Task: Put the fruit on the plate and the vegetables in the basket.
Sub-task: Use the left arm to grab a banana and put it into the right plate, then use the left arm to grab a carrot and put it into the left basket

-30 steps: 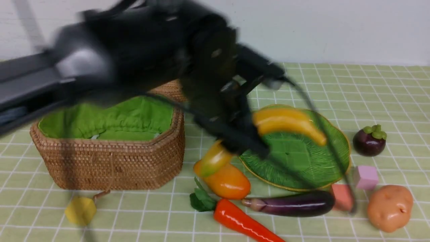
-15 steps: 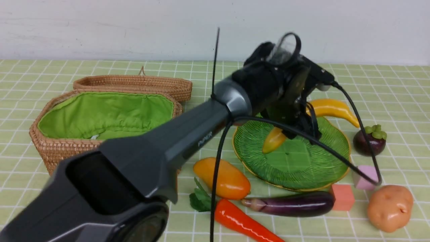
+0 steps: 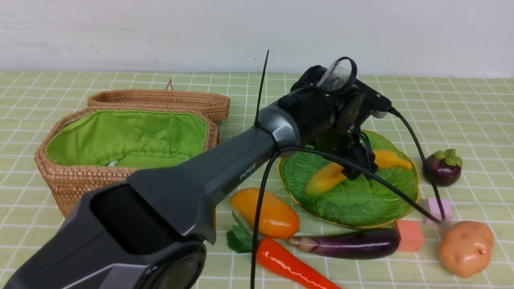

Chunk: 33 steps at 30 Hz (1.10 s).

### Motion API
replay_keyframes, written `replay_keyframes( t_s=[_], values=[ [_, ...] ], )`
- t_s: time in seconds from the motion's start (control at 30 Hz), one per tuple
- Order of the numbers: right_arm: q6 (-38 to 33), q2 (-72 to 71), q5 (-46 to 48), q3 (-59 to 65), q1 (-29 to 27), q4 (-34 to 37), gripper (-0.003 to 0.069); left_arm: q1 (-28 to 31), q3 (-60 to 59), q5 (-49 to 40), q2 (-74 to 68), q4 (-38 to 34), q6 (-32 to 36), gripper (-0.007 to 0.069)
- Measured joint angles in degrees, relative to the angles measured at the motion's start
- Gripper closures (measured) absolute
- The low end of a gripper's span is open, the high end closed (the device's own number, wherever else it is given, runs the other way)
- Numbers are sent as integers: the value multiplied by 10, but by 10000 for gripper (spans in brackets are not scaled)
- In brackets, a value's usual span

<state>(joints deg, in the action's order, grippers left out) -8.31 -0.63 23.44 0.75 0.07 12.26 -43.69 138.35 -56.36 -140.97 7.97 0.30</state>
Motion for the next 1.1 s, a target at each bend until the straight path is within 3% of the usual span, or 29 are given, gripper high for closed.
replay_keyframes(
  t_s=[0.1, 0.17, 0.37, 0.43, 0.57, 0.63, 0.73, 0.77, 0.8, 0.93, 1.0, 1.1],
  values=[
    [0, 0, 0, 0, 0, 0, 419, 0, 0, -51, 31, -4, -12, 61],
    [0, 0, 0, 0, 0, 0, 419, 0, -1, -97, 63, -10, -18, 144],
    [0, 0, 0, 0, 0, 0, 419, -9, -122, -144, 262, -32, 55, 589],
    [0, 0, 0, 0, 0, 0, 419, -15, -213, -145, 331, -35, 70, 638],
    [0, 0, 0, 0, 0, 0, 419, -17, -366, -146, 411, -55, 121, 638],
    [0, 0, 0, 0, 0, 0, 419, -16, -446, -146, 442, -64, 206, 628],
    [0, 0, 0, 0, 0, 0, 419, -17, -556, -120, 458, -93, 375, 491],
    [0, 0, 0, 0, 0, 0, 419, -17, -559, -116, 458, -95, 382, 491],
    [0, 0, 0, 0, 0, 0, 419, -17, -574, -86, 452, -106, 422, 392],
    [0, 0, 0, 0, 0, 0, 419, -17, -581, -7, 412, -138, 498, 146],
    [0, 0, 0, 0, 0, 0, 419, -17, -581, 7, 391, -144, 528, 76],
    [0, 0, 0, 0, 0, 0, 419, -17, -583, 13, 362, -148, 578, 39]
  ],
)
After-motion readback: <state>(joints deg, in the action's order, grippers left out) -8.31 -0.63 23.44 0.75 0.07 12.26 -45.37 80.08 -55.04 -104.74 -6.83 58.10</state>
